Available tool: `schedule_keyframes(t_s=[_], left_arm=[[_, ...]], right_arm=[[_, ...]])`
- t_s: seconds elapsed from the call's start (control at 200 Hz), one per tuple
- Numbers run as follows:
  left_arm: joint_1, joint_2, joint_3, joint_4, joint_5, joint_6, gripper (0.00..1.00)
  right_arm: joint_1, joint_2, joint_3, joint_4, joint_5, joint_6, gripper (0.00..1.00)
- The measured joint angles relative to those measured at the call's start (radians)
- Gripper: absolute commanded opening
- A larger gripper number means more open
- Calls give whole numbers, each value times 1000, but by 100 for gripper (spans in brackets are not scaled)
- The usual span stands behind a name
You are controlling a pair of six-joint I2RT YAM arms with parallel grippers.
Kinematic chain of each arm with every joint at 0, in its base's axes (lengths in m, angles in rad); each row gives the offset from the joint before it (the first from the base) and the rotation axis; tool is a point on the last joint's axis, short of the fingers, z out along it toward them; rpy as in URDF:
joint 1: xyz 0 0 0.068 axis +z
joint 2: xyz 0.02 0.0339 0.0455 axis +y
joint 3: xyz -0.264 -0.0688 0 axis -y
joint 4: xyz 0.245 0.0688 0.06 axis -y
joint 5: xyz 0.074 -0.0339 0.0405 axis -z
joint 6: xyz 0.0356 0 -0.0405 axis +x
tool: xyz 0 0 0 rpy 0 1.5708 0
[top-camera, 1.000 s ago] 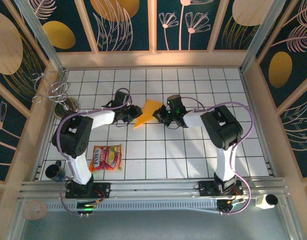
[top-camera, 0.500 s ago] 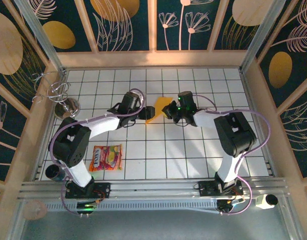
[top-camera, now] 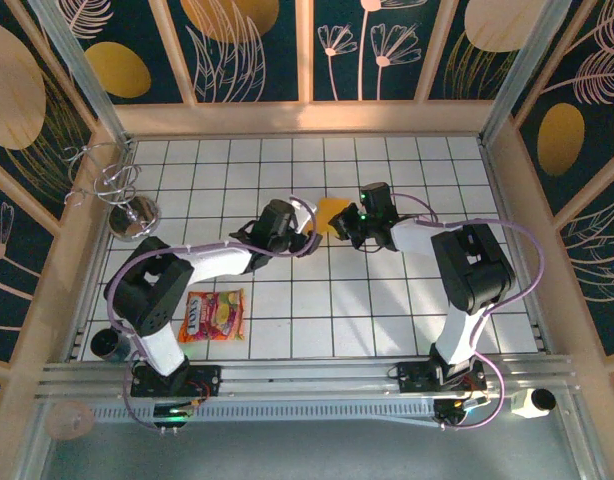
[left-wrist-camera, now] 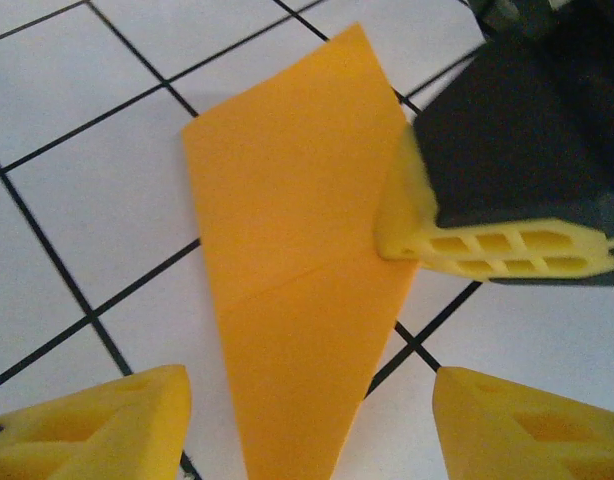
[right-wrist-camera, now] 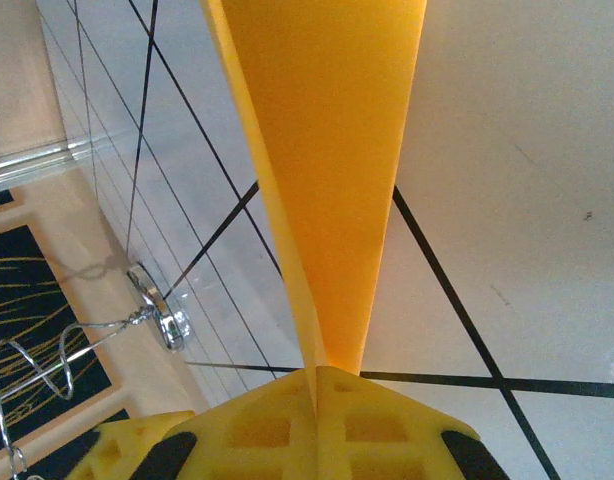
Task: Fold a paper plane with a square sheet of paper (pick it up from the middle)
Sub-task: Fold the wing for the fifth time at the center of the table.
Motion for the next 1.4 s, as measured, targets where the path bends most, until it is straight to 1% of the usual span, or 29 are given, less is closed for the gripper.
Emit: schedule_keyframes(t_s=[0.155,0.335,0.43,0.741,0.996,1.116,1.186,1.266,1.401], left_arm=[[-26,43,0,10,-21,76,59],[-31,63,0,29,-32,132,49],[-31,70,0,39,-32,151,46],[-32,94,0,60,-28,179,35],[-32,101,0,69,-26,174,23],[-32,108,0,72,-16,174,17],[-33,112,-2,78,-7,172,14],[-34,117,-2,81,-5,170,11],[-34,130,-2,85,0,166,8]], right_arm=[[-2,0,0,-3,-9,3,0],[-6,0,0,-3,-20,9,0],[-7,0,0,-3,-29,17,0],[-7,0,0,-2,-48,26,0],[-7,0,0,-3,-59,26,0],[-7,0,3,-11,-60,25,2],[-7,0,7,-18,-60,25,7],[-7,0,12,-26,-60,24,17],[-18,0,17,-52,-57,2,43]])
